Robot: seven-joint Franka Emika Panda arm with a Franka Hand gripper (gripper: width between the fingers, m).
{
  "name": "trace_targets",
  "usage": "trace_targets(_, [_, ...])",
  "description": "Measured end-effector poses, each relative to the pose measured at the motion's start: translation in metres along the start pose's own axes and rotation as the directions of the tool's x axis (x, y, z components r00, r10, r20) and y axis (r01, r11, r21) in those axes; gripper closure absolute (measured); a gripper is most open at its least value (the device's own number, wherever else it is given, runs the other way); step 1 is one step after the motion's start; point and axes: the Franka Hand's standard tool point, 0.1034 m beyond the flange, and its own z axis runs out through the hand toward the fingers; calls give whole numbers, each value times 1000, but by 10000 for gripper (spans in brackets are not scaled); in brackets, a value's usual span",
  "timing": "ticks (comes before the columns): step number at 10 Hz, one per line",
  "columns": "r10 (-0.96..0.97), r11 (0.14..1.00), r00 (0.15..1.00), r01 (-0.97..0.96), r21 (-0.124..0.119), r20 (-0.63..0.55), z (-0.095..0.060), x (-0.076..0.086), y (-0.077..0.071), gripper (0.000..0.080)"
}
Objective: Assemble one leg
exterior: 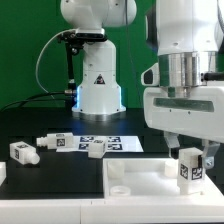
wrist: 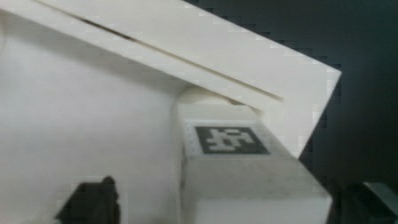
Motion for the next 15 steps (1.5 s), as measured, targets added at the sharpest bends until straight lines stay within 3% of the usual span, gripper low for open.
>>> trace_targets(1, [-204,979,979,204,-7,16,-1,0,-1,169])
trace_targets(2, [-359,933,933,359,-7,41,0,-1,-1,169])
trace_targets(5, [-494,869,869,494,-9,30,0,3,0,151])
trace_targets(6, [-603,797,797,603,-19,27,-1,4,-1,151])
trace_targets(7, [-773,634,635,773,-36,21,-4,3,-7,151])
trace_targets(8, [-897,439,440,898,-37,38,-4,3,-9,151])
trace_targets(9, [-950,306,307,952,-26,62,-1,3,-7,151])
trace_targets(10, [-926,372,373,928,-32,57,-1,4,-8,151])
trace_targets(11, [-926,372,373,928,-32,57,-1,5,-7,243])
trace_targets(12, [-911,407,409,913,-33,56,-1,5,-7,243])
trace_targets(13, [-871,487,488,873,-38,53,-1,4,-7,424])
trace_targets(14, [-831,553,554,832,-42,51,0,4,-7,515])
trace_targets(15, [-763,644,645,764,-50,36,1,3,-8,514])
